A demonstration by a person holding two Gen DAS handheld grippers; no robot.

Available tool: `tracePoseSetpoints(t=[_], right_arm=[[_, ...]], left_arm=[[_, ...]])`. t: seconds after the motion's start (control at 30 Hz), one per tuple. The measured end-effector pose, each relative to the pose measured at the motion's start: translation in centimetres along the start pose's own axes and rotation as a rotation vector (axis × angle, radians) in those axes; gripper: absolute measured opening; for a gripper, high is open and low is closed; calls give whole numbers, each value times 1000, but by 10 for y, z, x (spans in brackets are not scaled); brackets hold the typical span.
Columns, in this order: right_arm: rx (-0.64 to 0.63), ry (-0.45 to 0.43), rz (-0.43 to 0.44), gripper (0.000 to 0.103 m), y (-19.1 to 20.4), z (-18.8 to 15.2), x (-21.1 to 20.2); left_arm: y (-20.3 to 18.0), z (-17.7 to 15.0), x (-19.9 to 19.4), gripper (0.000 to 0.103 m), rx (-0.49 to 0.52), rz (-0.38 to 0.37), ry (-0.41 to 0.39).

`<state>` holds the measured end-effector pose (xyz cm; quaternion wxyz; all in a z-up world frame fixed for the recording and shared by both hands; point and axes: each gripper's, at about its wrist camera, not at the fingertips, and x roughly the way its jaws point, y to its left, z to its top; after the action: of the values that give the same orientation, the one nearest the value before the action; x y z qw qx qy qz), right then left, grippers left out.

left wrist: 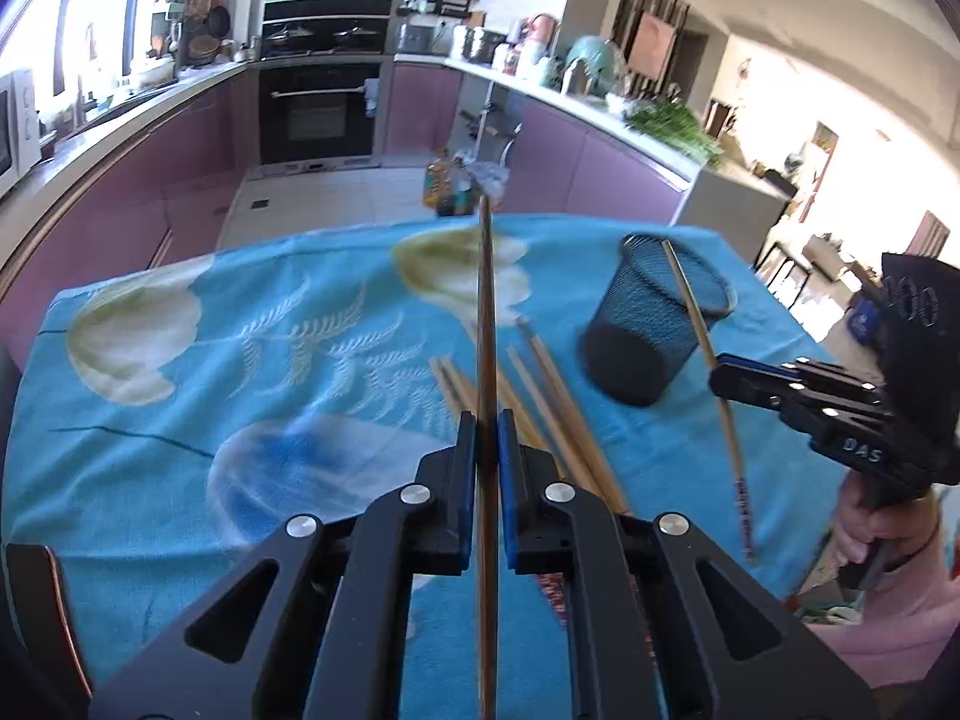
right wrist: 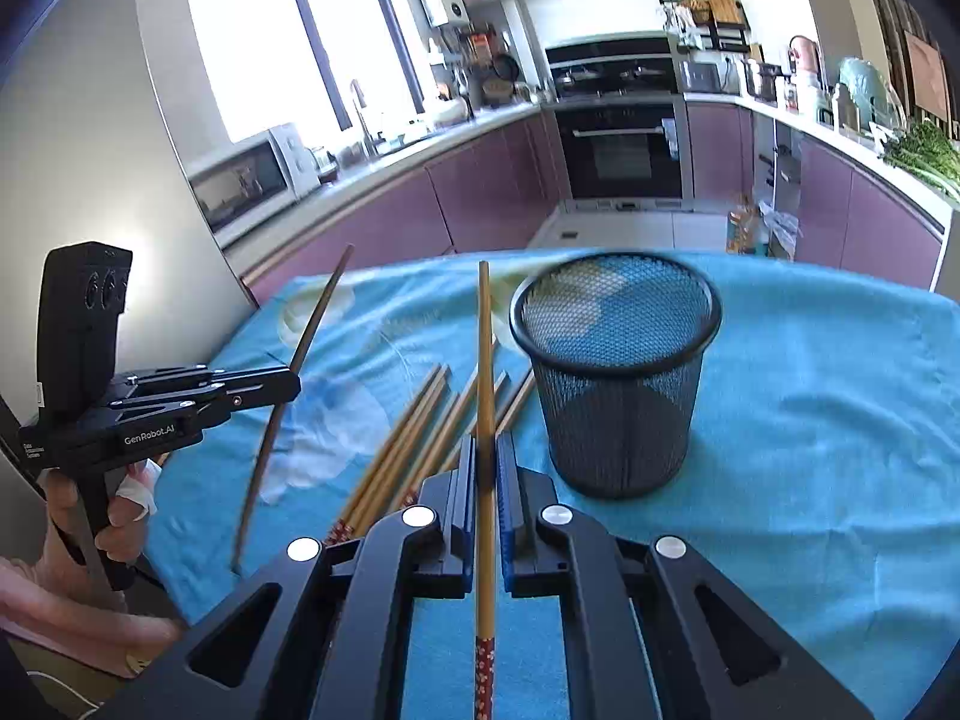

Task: Organize utensils
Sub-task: 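Lift the chopsticks upright with both tools and lower them into the mesh cup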

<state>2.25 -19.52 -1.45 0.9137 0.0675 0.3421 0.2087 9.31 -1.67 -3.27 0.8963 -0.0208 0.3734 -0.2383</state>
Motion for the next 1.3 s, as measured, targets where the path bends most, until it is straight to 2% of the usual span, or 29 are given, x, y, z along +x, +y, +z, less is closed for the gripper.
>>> tracePoseSetpoints(t=[0.4,0.6,0.87,0.97,1.07,1.13,1.3], right_arm=[[-5,-192,48,5,-5,38,-46],[-32,-268,62,5,-15,70,-66],[-75,-336,39,5,-21,104,-88],[-82,-356,23,5,-25,110,-90],[-83,-349,4,5,-30,113,-87],[-79,-324,-4,5,-35,112,-79],[-79,-188,-18,6,-43,106,-46]], left_arm=[[-32,44,-67,8,28,-143,-173],[-53,83,-77,8,47,-177,-250],[-85,130,-82,8,64,-239,-313],[-100,142,-76,8,77,-242,-318],[-111,149,-61,8,92,-246,-290],[-117,149,-45,8,102,-234,-254],[-123,140,5,8,117,-218,-151]])
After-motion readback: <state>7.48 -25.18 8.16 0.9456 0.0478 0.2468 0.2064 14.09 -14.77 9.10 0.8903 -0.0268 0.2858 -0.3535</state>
